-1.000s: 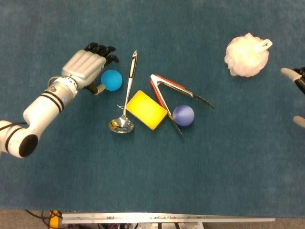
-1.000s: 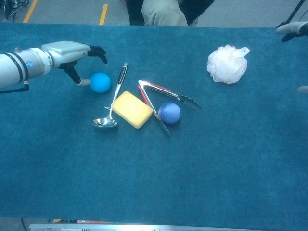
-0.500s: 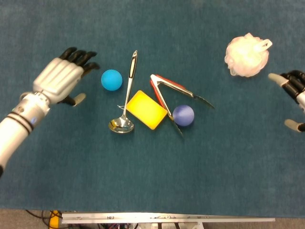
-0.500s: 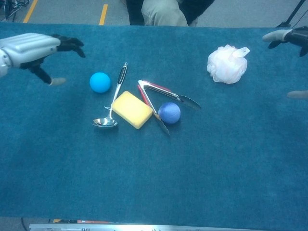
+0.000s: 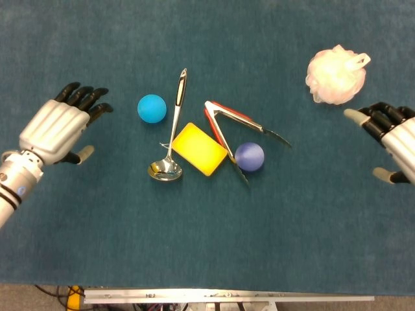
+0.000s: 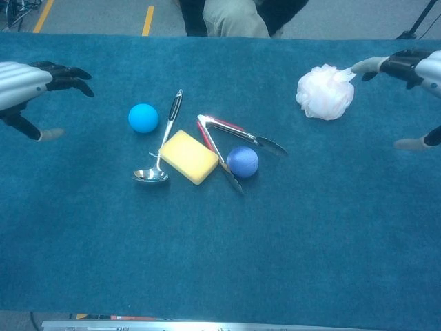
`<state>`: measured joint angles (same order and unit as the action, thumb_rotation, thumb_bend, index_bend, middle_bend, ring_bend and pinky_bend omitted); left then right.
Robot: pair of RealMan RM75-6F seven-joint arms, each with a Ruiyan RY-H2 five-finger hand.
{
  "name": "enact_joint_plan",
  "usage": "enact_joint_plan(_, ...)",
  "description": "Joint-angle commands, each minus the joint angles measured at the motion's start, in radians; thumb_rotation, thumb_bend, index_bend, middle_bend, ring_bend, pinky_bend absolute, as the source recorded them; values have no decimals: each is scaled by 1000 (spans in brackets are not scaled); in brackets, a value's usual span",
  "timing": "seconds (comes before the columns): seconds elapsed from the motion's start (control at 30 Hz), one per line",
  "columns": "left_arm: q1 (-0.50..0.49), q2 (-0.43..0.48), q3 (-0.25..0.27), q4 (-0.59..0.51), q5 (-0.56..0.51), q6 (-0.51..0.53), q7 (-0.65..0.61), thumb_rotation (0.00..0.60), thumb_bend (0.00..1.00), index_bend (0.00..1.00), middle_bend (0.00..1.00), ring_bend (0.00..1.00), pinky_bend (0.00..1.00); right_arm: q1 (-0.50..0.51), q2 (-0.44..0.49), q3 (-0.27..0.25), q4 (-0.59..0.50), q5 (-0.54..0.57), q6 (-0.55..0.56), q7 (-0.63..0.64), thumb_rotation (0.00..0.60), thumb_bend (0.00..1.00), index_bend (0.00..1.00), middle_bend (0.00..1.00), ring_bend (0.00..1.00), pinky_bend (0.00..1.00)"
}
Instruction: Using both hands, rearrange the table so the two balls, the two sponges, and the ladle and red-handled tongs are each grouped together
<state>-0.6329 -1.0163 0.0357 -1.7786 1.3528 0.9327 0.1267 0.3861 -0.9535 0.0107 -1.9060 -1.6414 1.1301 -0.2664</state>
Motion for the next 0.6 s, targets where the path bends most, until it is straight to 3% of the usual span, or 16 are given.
enact_joint_plan(0.03, 17, 11, 6, -9, 14, 17, -5, 600, 321, 184, 57, 60, 0, 14, -9, 2, -15, 5, -21, -27, 600, 28, 144, 256, 197, 386)
enact_joint_plan(0.3, 60, -20, 33, 1, 73, 43, -19, 600, 321, 220, 62, 60, 0, 17, -19, -2, -35, 13, -30, -60, 600, 28, 144, 255, 197, 386)
enact_joint_plan(0.6, 68, -130, 51, 31, 154, 35, -11, 600, 321, 272, 79, 60, 0, 0, -5, -7, -37, 21, -3, -53, 600, 28, 144, 255, 197, 386)
